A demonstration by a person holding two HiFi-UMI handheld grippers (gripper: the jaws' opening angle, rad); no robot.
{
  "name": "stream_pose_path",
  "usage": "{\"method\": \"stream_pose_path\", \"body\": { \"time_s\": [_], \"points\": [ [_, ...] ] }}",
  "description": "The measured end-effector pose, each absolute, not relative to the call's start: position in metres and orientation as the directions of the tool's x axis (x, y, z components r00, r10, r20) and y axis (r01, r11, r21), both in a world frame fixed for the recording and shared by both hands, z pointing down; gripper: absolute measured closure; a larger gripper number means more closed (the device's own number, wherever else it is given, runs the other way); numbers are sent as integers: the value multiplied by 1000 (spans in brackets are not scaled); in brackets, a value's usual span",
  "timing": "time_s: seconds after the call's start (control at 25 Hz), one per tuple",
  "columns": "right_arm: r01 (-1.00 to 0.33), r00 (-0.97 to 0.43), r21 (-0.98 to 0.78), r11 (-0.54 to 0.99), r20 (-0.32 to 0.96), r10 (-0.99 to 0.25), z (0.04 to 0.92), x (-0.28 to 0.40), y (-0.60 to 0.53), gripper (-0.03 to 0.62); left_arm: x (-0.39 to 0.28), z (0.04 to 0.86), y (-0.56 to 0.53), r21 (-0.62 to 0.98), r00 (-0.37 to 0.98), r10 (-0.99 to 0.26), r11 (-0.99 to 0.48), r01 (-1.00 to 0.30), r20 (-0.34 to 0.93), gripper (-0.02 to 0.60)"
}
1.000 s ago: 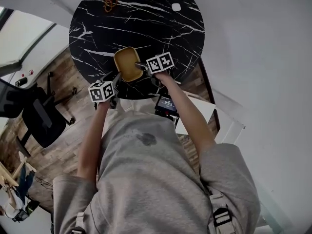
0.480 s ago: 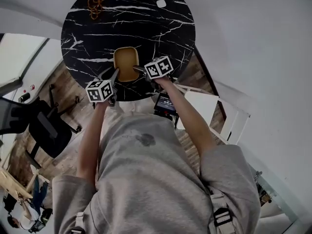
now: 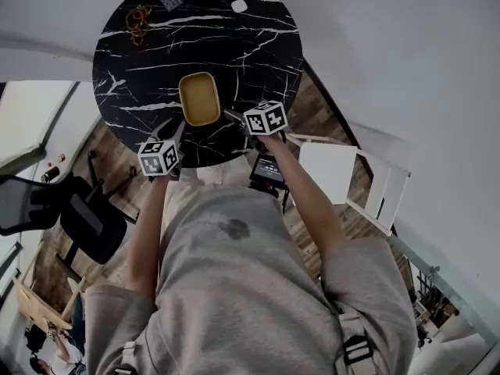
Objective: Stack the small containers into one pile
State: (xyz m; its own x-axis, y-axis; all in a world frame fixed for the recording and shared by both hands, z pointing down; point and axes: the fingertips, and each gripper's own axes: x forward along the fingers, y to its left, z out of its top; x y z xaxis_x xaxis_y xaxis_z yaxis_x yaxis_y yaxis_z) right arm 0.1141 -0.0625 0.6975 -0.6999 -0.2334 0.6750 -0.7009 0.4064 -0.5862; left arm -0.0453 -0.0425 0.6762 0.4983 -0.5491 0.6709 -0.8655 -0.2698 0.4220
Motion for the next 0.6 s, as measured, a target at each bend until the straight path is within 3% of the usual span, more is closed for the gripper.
{"method": "stream_pose_path", "body": {
  "time_s": [0.2, 0.24, 0.32, 0.6],
  "points": [
    [-700, -680, -461, 546, 665, -309, 682, 131, -52, 440, -43, 662, -18, 354, 457, -607, -290, -889, 651, 492],
    [-708, -673, -435, 557, 654, -345, 675, 134, -56, 465, -42, 656, -18, 339, 448, -622, -293, -894, 642, 495],
    [-725, -670, -415, 549, 609, -425, 659, 143, -64, 582, -40, 643, -19, 311, 434, -653, -303, -901, 621, 504],
    [-744, -668, -310, 592, 365, -648, 552, 153, -68, 582, -35, 554, -41, 142, 413, -804, -391, -909, 427, 563]
  ]
}}
